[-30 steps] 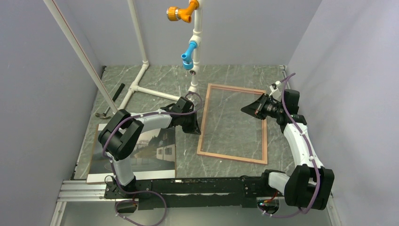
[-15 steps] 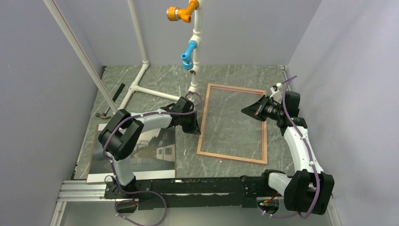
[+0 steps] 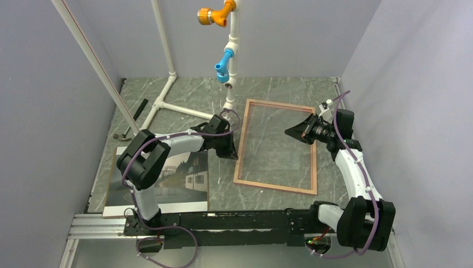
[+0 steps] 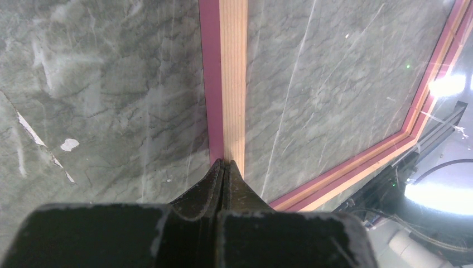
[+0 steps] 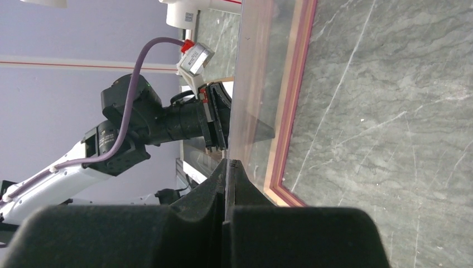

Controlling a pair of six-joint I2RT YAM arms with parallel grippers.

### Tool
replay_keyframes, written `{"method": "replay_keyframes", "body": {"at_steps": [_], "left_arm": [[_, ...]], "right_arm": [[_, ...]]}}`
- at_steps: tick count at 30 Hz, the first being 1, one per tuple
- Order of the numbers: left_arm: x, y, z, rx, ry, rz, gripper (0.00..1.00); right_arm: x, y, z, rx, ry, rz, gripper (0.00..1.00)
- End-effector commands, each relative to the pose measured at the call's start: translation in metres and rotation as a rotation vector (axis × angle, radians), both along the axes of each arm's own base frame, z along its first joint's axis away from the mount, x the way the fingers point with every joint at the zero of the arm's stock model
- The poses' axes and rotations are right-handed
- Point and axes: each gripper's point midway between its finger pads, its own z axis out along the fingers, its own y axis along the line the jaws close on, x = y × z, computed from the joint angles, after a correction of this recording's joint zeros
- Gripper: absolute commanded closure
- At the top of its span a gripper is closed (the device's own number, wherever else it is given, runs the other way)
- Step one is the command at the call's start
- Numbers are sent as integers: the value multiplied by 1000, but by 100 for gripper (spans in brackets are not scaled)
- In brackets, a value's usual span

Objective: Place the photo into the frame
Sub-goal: Place the photo frame item in the photo frame.

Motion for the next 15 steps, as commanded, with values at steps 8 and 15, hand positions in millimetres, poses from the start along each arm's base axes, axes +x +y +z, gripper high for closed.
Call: {"method": "replay_keyframes", "body": {"at_steps": [8, 15], "left_arm": [[-7, 22, -45, 149, 46, 20, 100], [-7, 22, -45, 148, 46, 19, 100]], "right_arm": [[-20, 23, 5, 87, 6, 152, 100], [-20, 28, 11, 88, -32, 218, 100]]}}
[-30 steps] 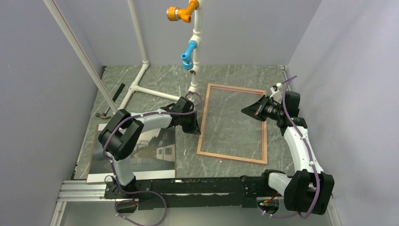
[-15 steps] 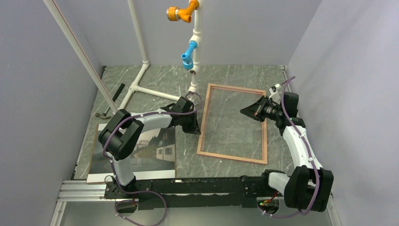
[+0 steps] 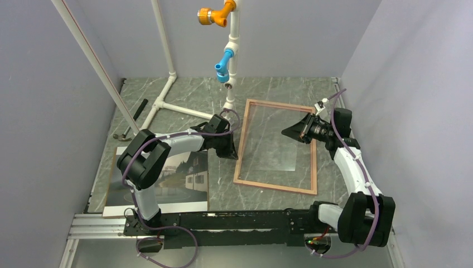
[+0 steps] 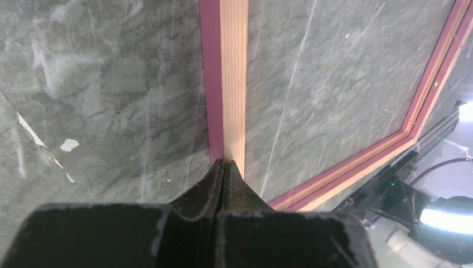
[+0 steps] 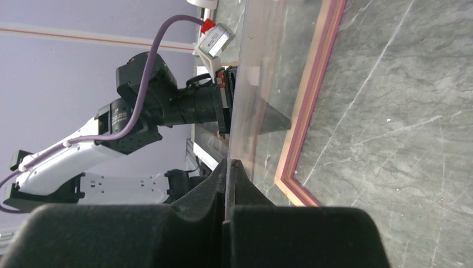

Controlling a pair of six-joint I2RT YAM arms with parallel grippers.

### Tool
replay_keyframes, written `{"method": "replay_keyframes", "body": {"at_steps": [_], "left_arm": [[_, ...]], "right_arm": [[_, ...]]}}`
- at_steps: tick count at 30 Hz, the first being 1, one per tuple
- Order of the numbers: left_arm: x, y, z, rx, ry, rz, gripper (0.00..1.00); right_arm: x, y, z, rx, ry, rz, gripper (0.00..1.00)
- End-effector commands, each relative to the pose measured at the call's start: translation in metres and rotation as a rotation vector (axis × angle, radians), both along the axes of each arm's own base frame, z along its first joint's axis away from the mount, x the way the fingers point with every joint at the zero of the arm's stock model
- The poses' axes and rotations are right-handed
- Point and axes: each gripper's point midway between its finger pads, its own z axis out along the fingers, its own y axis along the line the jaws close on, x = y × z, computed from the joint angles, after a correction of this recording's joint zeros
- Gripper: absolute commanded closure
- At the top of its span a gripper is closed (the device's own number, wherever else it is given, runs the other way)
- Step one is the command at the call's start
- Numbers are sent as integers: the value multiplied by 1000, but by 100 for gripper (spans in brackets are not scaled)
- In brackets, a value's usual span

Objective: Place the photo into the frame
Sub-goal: Place the photo frame item in the photo frame.

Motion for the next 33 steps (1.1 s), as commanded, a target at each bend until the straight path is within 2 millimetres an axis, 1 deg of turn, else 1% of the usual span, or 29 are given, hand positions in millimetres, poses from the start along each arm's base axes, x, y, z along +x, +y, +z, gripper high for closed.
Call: {"method": "replay_keyframes", "body": {"at_steps": [1, 4, 13, 18, 23, 27, 33], "left_arm": [[-7, 22, -46, 149, 40, 20, 100], [-7, 21, -45, 147, 39, 18, 100], [-7, 21, -45, 149, 40, 16, 100], [-7, 21, -45, 151, 41, 16, 100], [-7, 21, -45, 149, 40, 16, 100], [-8, 22, -45, 149, 42, 16, 100], [-8, 22, -45, 148, 41, 16, 100]], "right_arm": [[-15, 16, 7, 37, -21, 140, 100], [-13, 17, 7, 35, -41, 166, 100], [-1, 14, -3, 0, -24, 182, 100], [0, -1, -15, -140, 40, 121, 100], [-8, -18, -29, -273, 127, 37, 100], [-13, -28, -42, -340, 172, -6, 100], [-14, -40, -57, -409, 217, -39, 100]]}}
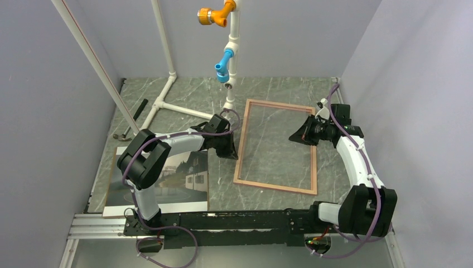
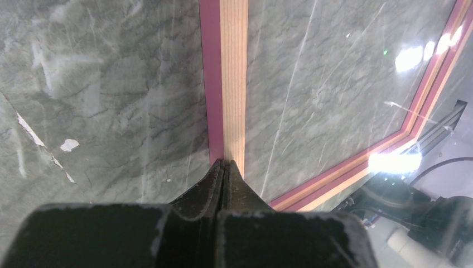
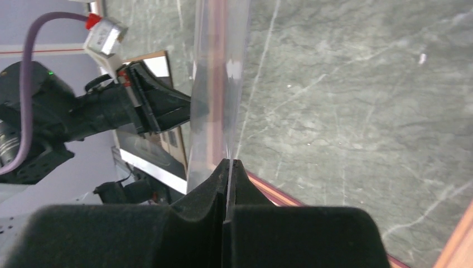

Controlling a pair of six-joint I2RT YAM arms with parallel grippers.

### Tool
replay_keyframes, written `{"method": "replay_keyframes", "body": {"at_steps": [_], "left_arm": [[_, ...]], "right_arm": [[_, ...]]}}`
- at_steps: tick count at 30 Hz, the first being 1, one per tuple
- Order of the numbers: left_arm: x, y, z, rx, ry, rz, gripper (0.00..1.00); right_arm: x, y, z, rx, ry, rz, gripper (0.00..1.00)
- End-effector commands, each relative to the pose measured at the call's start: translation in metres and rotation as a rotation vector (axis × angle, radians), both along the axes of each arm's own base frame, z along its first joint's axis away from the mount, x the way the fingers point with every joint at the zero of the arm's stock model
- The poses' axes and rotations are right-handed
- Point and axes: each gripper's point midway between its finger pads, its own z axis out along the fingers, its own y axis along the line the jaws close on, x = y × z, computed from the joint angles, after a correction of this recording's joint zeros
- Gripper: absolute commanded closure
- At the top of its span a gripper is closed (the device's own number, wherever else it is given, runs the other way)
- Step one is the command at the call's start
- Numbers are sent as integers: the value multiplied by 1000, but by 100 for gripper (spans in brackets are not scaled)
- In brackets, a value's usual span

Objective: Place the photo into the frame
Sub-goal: Place the photo frame item in the photo frame.

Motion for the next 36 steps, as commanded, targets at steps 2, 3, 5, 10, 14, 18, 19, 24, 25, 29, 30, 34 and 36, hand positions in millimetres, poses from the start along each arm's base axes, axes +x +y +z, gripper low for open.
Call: {"method": "replay_keyframes", "body": {"at_steps": [2, 3, 5, 10, 14, 18, 19, 24, 25, 29, 30, 34, 36], "left_arm": [[-7, 22, -46, 146, 39, 18, 100], [-7, 21, -45, 145, 39, 17, 100], [-8, 21, -45, 145, 41, 16, 100], [-7, 21, -46, 146, 40, 17, 100], [-8, 21, -46, 146, 42, 15, 100], [-7, 21, -46, 146, 41, 14, 100], [-7, 21, -46, 146, 41, 15, 100], [-7, 21, -46, 146, 41, 15, 100], [-8, 21, -46, 147, 41, 14, 100], [-7, 21, -46, 147, 41, 14, 100], [-8, 20, -46, 146, 42, 13, 100], [-8, 21, -46, 148, 42, 14, 100], [-8, 20, -47, 149, 44, 12, 100]], "right_arm": [[-11, -13, -26, -129, 87, -16, 100], [-10, -15, -28, -138, 93, -22, 100], [-11, -18, -31, -157, 105, -36, 100], [-12, -27, -36, -207, 124, -63, 100], [-12, -30, -40, -221, 133, -74, 100], [-9, -24, -40, -188, 105, -61, 100], [-8, -23, -40, -180, 97, -62, 100], [-5, -10, -35, -97, 50, -36, 100], [-5, -8, -34, -86, 44, -32, 100], [-2, -2, -29, -41, 13, -23, 100], [-1, 1, -25, -19, 2, -16, 100], [2, 15, 4, 78, -87, 24, 100], [3, 20, 21, 118, -136, 39, 100]]}}
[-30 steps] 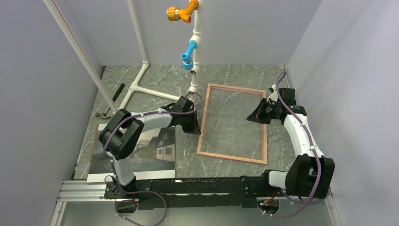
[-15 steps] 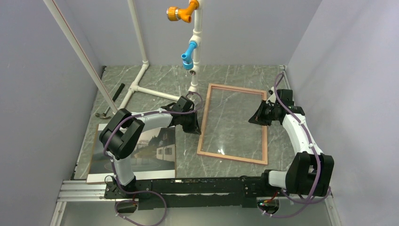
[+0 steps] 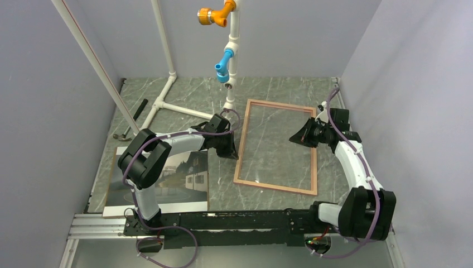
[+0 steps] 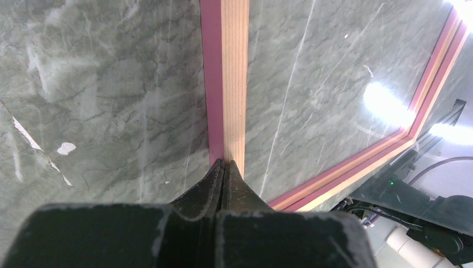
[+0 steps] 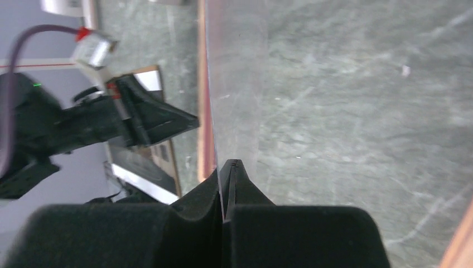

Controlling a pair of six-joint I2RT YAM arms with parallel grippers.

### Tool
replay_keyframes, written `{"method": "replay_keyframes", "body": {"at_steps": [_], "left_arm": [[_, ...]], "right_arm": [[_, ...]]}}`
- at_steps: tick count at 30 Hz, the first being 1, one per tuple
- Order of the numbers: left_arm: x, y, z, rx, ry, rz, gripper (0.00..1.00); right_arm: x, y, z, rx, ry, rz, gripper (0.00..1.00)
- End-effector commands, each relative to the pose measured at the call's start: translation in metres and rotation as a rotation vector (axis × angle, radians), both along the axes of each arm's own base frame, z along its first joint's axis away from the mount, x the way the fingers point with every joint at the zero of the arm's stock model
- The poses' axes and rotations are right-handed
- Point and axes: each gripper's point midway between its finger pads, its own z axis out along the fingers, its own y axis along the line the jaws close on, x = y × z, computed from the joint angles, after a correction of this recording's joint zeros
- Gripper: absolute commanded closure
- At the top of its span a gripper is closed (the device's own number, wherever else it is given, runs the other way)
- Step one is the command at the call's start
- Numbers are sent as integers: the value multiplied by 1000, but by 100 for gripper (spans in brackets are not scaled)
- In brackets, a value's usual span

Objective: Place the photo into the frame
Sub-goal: Place the photo frame item in the photo frame.

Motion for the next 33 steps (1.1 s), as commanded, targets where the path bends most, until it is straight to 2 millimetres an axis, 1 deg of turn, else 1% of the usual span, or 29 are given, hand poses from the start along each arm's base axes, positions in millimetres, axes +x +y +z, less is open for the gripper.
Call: {"method": "replay_keyframes", "body": {"at_steps": [1, 3, 5, 12, 19, 24, 33], "left_arm": [[-9, 22, -46, 152, 40, 15, 100], [-9, 22, -46, 152, 41, 15, 100], [-9, 21, -46, 152, 41, 14, 100], [-9, 21, -46, 150, 42, 11, 100], [-8, 20, -47, 150, 43, 9, 100], [-8, 21, -47, 150, 43, 10, 100], [-9, 21, -47, 150, 44, 6, 100]], "right_arm": [[-1, 33, 53, 188, -145, 110, 100], [0, 37, 67, 219, -189, 126, 100], [0, 39, 75, 238, -215, 132, 100], [2, 43, 72, 281, -215, 136, 100], [4, 42, 81, 274, -220, 137, 100], [2, 40, 79, 273, -207, 135, 100], [2, 41, 94, 319, -246, 147, 100]]}}
